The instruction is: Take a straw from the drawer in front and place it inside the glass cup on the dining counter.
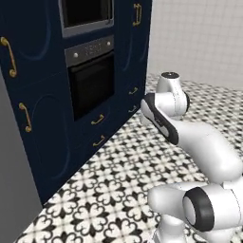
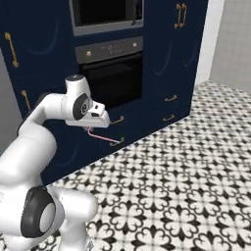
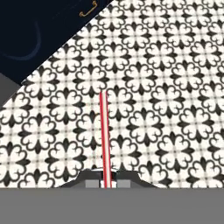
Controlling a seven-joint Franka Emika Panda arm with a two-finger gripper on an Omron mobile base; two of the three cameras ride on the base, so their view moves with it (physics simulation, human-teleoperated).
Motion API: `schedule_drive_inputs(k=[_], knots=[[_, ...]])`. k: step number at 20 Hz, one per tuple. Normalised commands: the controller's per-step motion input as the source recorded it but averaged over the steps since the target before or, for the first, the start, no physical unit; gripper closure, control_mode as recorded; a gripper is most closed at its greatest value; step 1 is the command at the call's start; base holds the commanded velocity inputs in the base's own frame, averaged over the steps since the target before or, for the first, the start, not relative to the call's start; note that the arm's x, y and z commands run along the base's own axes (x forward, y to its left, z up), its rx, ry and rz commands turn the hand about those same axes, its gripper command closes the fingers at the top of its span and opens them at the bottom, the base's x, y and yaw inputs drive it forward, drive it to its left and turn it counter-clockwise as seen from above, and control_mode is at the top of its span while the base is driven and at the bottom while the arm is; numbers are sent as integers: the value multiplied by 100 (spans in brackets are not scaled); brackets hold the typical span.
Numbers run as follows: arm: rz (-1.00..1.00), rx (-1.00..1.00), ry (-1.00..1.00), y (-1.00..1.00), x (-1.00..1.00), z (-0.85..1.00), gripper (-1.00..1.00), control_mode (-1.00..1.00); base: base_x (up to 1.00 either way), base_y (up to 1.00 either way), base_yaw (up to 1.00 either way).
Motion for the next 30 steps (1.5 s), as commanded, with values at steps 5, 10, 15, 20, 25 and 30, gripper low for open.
schedule_drive_inputs(k=[5,10,15,20,25,30], knots=[[0,0,0,0,0,0,100,100,100,-79,-36],[0,0,0,0,0,0,100,100,100,-71,-32],[0,0,0,0,0,0,100,100,100,-48,-40],[0,0,0,0,0,0,100,100,100,-21,-48],[0,0,0,0,0,0,100,100,100,-4,-48],[0,0,0,0,0,0,100,100,100,7,-51]])
